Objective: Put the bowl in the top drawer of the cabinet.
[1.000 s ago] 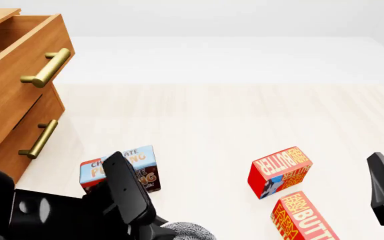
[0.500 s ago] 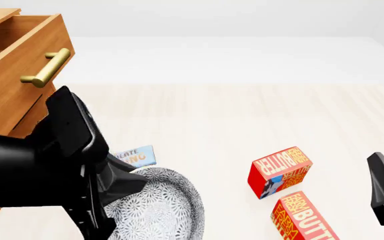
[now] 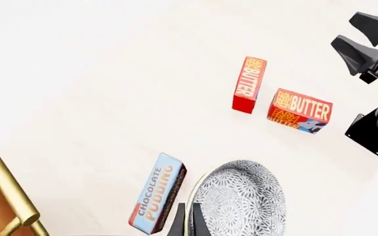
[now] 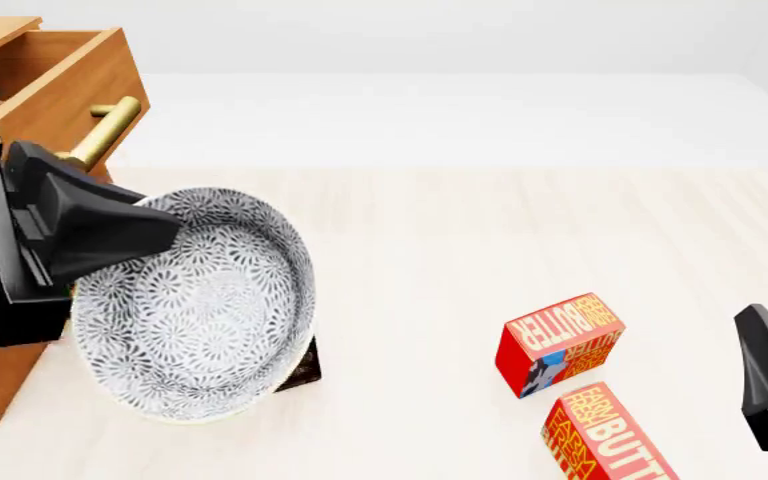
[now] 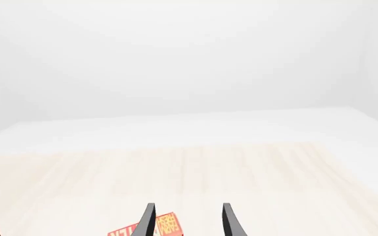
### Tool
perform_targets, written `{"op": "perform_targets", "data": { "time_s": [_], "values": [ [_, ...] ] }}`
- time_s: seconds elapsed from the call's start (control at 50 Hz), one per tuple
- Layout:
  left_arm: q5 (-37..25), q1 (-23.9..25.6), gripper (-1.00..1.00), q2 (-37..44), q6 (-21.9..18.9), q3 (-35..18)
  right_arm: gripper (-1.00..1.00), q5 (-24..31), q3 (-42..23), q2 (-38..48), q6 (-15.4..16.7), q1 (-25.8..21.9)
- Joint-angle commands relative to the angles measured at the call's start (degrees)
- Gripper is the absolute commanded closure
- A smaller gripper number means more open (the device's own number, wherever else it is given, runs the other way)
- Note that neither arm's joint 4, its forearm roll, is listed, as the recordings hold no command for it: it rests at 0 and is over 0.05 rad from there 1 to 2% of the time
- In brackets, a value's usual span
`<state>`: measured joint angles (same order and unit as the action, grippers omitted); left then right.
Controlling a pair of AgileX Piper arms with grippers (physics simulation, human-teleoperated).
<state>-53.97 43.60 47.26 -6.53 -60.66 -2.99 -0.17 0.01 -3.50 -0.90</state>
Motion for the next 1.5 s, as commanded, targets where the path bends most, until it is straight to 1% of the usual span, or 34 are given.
{"op": "perform_targets", "data": {
  "time_s": [0.02, 0.08, 0.16, 0.18, 0.26, 0.28, 0.38, 0.4, 0.46, 0.48, 0.54, 0.56, 0.62, 0.66, 0.72, 0.76, 0.8, 0.84, 0.88, 0.92, 1.0, 1.18, 1.2, 1.22, 1.38, 1.5],
  "values": [
    [-2.38, -6.03, 1.0, -1.71, -3.54, -5.74, -1.0, -0.09, 0.0, 0.0, -0.03, 0.0],
    [-2.31, -7.18, 1.0, -1.87, -4.68, -6.5, -1.0, -0.11, 0.0, 0.0, -0.05, 0.0],
    [-2.42, -7.44, 1.0, -1.36, -4.52, -8.22, -1.0, -0.08, 0.0, 0.0, -0.05, 0.01],
    [-2.37, -8.2, 1.0, -1.18, -4.7, -8.62, -1.0, -0.08, 0.0, 0.0, -0.01, -0.01],
    [-2.15, -8.45, 1.0, -1.19, -4.88, -9.11, -1.0, -0.08, 0.0, 0.0, -0.03, 0.04],
    [-2.32, -9.57, 1.0, -1.29, -5.34, -9.93, -1.0, -0.07, 0.0, 0.0, -0.06, 0.03],
    [-2.8, -9.96, 1.0, -1.22, -5.27, -11.28, -1.0, -0.11, 0.0, 0.0, -0.07, 0.03],
    [-3.44, -9.98, 1.0, -1.07, -5.38, -12.48, -1.0, -0.13, 0.0, 0.0, -0.06, 0.09],
    [-4.09, -10.4, 1.0, -0.91, -5.39, -13.95, -1.0, -0.13, 0.0, 0.0, -0.06, 0.07],
    [-4.2, -10.99, 1.0, -1.11, -5.96, -14.49, -1.0, -0.14, 0.0, 0.0, -0.05, 0.07],
    [-4.63, -11.03, 1.0, -1.03, -5.8, -15.29, -1.0, -0.15, 0.0, 0.0, -0.07, 0.01],
    [-4.72, -11.96, 1.0, -1.35, -6.3, -15.63, -1.0, -0.18, 0.0, 0.0, -0.06, 0.02],
    [-5.56, -12.69, 1.0, -1.42, -6.29, -17.0, -1.0, -0.11, 0.0, 0.0, -0.02, 0.05],
    [-6.02, -13.13, 1.0, -1.17, -5.68, -18.33, -1.0, -0.17, 0.0, 0.0, -0.07, -0.07],
    [-6.14, -13.87, 1.0, -1.36, -6.3, -18.38, -1.0, -0.16, 0.0, 0.0, -0.03, 0.0],
    [-6.86, -13.95, 1.0, -1.18, -5.6, -20.35, -1.0, -0.12, 0.0, 0.0, -0.01, 0.01],
    [-7.11, -14.76, 1.0, -1.34, -6.41, -21.08, -1.0, -0.14, 0.0, 0.0, 0.02, -0.07],
    [-7.55, -14.89, 1.0, -1.05, -6.18, -21.97, -1.0, -0.09, 0.0, 0.0, 0.04, -0.06],
    [-7.71, -16.08, 1.0, -1.2, -6.06, -23.01, -1.0, -0.12, 0.0, 0.0, 0.06, -0.14],
    [-7.67, -16.6, 1.0, -1.35, -6.69, -23.01, -1.0, -0.12, 0.0, 0.0, 0.1, -0.13],
    [-7.59, -17.81, 1.0, -1.55, -6.65, -24.17, -1.0, -0.13, -0.01, 0.0, 0.14, -0.15],
    [-7.51, -19.63, 1.0, -1.73, -5.01, -25.51, -1.0, -0.15, -0.01, 0.0, 0.23, -0.2],
    [-7.64, -20.12, 1.0, -1.77, -4.55, -26.51, -1.0, -0.13, -0.01, 0.0, 0.23, -0.18],
    [-7.75, -20.51, 1.0, -1.73, -4.97, -27.08, -1.0, -0.15, -0.01, 0.0, 0.26, -0.23],
    [-8.51, -21.79, 1.0, -1.71, -4.05, -30.22, -1.0, -0.15, -0.01, 0.0, 0.22, -0.18],
    [-8.57, -23.22, 1.0, -1.88, -3.32, -30.63, -1.0, -0.18, -0.01, 0.0, 0.18, -0.23]
  ]
}}
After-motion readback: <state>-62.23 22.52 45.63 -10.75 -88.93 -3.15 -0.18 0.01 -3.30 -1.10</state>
